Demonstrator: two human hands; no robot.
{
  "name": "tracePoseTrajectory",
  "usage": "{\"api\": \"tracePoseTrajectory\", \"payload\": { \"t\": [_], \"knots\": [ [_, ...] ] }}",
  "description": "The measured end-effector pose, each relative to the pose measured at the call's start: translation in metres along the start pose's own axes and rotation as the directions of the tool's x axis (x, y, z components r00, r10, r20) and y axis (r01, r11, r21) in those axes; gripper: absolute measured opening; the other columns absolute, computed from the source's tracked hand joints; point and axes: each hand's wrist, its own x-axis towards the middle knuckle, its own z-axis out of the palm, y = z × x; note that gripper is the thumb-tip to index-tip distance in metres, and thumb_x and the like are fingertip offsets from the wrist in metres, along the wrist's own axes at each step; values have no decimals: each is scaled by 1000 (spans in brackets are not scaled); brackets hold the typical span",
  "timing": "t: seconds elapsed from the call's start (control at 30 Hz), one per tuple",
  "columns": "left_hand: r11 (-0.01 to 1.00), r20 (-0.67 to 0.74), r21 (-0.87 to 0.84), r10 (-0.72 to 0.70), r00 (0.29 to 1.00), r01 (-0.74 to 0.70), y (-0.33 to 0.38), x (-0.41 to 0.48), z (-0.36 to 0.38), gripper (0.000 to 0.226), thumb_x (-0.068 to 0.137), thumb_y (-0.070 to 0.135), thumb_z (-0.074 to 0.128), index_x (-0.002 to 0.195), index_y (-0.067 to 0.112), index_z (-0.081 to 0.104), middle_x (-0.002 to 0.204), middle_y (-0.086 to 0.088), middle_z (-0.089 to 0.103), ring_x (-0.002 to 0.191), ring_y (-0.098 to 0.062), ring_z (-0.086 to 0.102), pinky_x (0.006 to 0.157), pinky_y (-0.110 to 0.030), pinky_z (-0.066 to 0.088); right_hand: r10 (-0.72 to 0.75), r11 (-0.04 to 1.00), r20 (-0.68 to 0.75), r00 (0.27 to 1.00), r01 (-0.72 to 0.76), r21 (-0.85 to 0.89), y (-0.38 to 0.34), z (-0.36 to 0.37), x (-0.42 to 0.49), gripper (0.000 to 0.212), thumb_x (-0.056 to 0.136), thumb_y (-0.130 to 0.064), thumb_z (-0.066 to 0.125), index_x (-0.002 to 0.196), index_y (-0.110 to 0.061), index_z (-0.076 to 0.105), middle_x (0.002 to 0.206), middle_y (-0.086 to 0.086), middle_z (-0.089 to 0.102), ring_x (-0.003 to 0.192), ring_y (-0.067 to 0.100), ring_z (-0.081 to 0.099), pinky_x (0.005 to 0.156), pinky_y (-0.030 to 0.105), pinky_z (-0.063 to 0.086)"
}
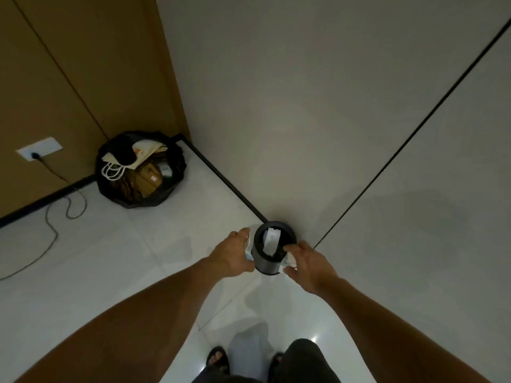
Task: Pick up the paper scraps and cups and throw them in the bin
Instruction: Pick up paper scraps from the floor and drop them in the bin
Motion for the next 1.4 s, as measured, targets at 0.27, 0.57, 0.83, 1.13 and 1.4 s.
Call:
{"api": "tracePoseTrajectory", "payload": {
  "t": [0.27, 0.57, 0.83, 1.13, 1.4],
  "knots": [
    [999, 143, 44, -5, 990, -2, 12, 141, 11, 96, 76, 30, 74, 151, 24, 14, 143, -5, 37, 128, -25, 44, 100, -29, 40, 135, 980, 18, 991, -136, 143, 49, 17, 115, 46, 97, -40, 51, 139, -25, 39, 136, 4, 44, 110, 20, 59, 90, 24, 47],
    [991, 269, 137, -33, 963, -5, -29, 330, 75, 93, 78, 34, 67, 151, 23, 11, 141, -7, 38, 127, -27, 44, 101, -35, 41, 226, 953, 76, 971, -237, 191, 144, 99, 272, 47, 98, -38, 50, 141, -22, 38, 137, 4, 45, 114, 15, 57, 97, 20, 45],
    [954, 260, 227, 133, 956, -195, -118, 453, 196, 88, 81, 39, 65, 149, 20, 13, 140, -7, 42, 125, -24, 45, 97, -35, 47, 306, 923, 150, 940, -332, 194, 202, 227, 394, 41, 97, -35, 53, 135, -24, 41, 132, 4, 46, 110, 21, 58, 94, 29, 50],
    [808, 268, 458, 271, 924, -370, -175, 502, 266, 95, 80, 50, 65, 151, 19, 9, 155, -6, 19, 144, -25, 14, 113, -38, 29, 418, 876, 97, 903, -430, 218, 231, 318, 419, 56, 92, -38, 58, 141, -23, 35, 137, 8, 38, 121, 31, 47, 97, 37, 46],
    [835, 268, 444, 224, 937, -326, -163, 461, 210, 93, 82, 52, 59, 151, 20, 7, 158, -3, 5, 146, -27, 1, 116, -42, 23, 485, 809, 143, 863, -505, 302, 203, 278, 360, 59, 92, -43, 55, 144, -29, 29, 145, 1, 30, 127, 23, 38, 99, 34, 44]
  ]
}}
